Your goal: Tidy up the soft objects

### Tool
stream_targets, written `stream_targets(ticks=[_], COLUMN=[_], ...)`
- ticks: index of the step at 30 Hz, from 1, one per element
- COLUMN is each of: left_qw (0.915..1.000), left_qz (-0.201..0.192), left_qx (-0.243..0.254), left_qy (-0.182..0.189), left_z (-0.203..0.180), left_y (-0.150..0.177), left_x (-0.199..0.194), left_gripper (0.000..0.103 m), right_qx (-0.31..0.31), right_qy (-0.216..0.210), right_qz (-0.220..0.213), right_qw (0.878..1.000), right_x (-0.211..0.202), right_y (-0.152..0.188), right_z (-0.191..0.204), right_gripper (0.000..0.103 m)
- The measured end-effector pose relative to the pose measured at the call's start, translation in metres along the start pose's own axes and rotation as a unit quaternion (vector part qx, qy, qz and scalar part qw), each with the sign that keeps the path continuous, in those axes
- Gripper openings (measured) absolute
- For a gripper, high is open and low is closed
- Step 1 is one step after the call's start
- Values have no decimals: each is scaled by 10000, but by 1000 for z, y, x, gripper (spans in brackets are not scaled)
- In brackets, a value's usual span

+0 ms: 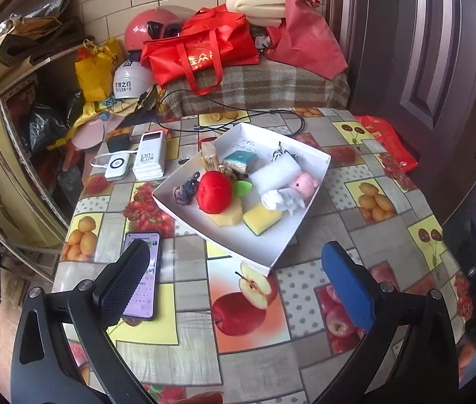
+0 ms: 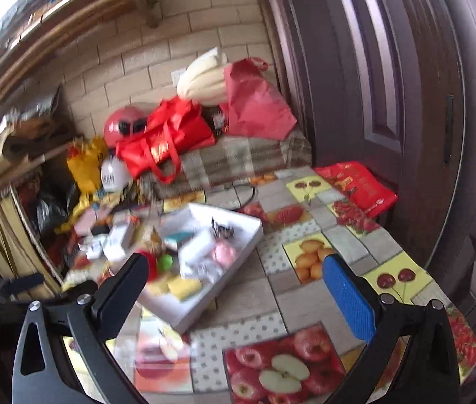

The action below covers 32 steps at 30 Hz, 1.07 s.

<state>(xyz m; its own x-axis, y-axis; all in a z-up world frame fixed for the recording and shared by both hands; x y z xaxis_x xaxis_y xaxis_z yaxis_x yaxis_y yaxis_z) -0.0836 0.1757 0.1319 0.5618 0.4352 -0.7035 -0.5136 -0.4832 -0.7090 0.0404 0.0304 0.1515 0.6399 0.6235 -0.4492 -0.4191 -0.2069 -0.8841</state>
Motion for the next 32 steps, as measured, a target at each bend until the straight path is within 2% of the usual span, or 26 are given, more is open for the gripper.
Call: stream_targets(ticks=[5, 11, 19, 32], left_qw=[9995, 9990, 9998, 9996], left_qz=[-68, -199, 105, 228], left_qx=[212, 382, 155, 137], left_qy=[-201, -67, -64, 36], left_z=[-10, -21, -15, -16], left_y=[4, 4, 13, 22], left_x=[-8, -17, -8, -1], left_gripper=[103, 103, 103, 103], right_qx=[-117, 55, 191, 168], right_qy=[197, 189, 93, 64], right_qz=[101, 118, 265, 390], right_qw=[9997, 9997, 9994, 9991], right_x=[-7, -12, -12, -8], right_y=[11, 12, 19, 24], right_z=[-5, -15, -16, -14], right_gripper=[103, 103, 103, 103])
Point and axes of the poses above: each gripper's, at about its wrist camera, not at the fingertips, and x roughly the way its jaws point, z to its left, y to its underside, the point moved 10 cm from there along x, roughly the way its jaws point, and after that the axes turned 5 degrees about y, right-handed, at the moved point
